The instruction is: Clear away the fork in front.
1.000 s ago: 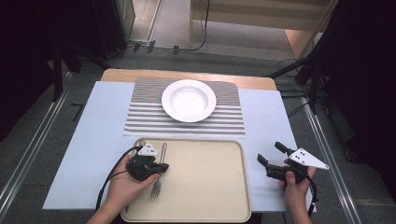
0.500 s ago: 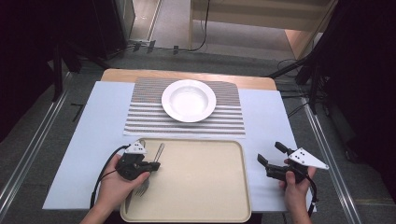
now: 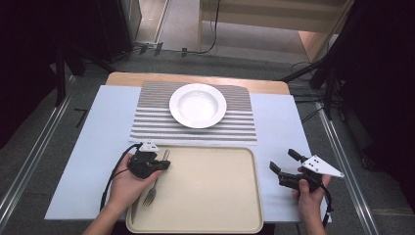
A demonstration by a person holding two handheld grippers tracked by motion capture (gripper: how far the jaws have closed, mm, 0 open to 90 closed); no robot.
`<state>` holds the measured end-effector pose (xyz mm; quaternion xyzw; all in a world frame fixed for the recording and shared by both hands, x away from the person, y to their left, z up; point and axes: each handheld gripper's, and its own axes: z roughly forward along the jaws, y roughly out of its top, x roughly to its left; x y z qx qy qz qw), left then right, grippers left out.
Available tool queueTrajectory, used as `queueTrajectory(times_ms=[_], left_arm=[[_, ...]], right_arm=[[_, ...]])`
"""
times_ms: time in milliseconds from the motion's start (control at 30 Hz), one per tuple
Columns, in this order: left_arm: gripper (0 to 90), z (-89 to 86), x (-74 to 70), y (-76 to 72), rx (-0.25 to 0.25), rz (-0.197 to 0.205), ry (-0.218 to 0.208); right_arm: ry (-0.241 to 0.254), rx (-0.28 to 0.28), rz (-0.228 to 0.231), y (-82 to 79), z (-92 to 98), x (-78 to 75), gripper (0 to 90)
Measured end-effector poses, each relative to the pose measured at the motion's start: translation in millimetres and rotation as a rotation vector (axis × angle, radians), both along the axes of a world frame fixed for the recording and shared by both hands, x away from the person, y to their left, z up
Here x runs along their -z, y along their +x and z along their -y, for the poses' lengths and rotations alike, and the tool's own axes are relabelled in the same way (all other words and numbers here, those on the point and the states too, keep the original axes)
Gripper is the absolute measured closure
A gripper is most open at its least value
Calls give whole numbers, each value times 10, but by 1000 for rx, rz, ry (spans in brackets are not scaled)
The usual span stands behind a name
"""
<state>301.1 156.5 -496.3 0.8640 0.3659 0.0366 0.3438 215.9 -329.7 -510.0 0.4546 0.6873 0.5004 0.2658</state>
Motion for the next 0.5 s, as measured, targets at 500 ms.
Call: queueTrajectory(times_ms=[500], left_arm=[[895,-177,-7,-38,-18,13,-41]], right_arm=[[1,-1,1,3,3,0,103]])
